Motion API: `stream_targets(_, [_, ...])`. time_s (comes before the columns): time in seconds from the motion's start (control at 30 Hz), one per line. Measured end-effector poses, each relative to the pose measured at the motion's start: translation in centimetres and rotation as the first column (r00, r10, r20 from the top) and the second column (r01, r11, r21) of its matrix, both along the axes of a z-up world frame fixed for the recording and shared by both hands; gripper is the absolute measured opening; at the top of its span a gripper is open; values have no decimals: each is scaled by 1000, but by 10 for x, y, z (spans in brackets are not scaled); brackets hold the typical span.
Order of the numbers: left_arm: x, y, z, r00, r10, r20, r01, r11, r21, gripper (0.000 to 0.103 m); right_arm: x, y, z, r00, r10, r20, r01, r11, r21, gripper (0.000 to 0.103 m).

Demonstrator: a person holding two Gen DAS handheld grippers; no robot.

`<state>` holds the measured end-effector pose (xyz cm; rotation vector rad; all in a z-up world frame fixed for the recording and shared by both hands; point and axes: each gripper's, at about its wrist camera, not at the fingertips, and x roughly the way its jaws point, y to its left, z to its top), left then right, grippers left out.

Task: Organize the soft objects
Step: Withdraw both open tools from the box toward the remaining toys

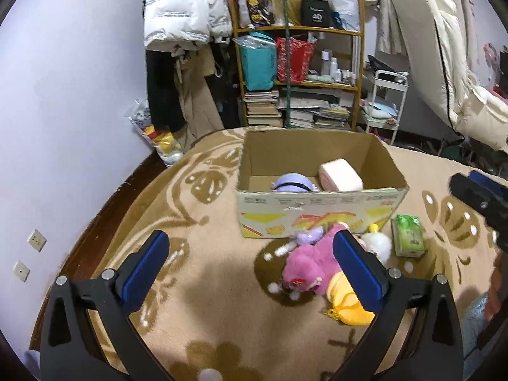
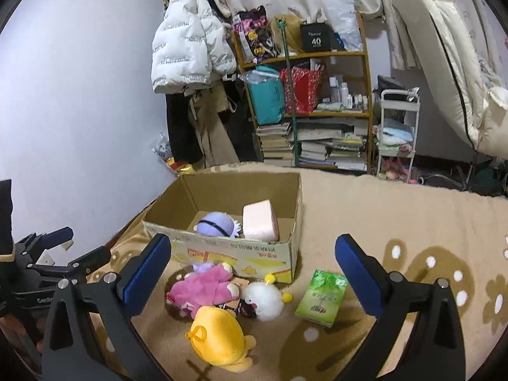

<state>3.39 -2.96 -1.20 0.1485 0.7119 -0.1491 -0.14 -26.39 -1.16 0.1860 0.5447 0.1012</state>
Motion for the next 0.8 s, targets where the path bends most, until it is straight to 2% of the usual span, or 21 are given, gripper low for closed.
stream_targets(0.1, [-1,-7,-1,1000,-6,14,6,1000,8,102,4,0,-9,1000,4,-16,-4,1000,-7,103])
stream_targets(0.43, [6,-26,-17,997,-58,-50,59,998,4,102,12,0,-21,998,-27,-62,25,999,-44,103])
stream_targets(0.67, [10,-46,-21,994,-82,-74,80,996,-25,102,20,-8,-21,995,-77,-58,74,996,-44,103])
stream_targets(0.8, [14,-59,-30,989,-98,-108,96,995,-28,102,25,-19,-25,991,-106,-87,105,994,-15,103])
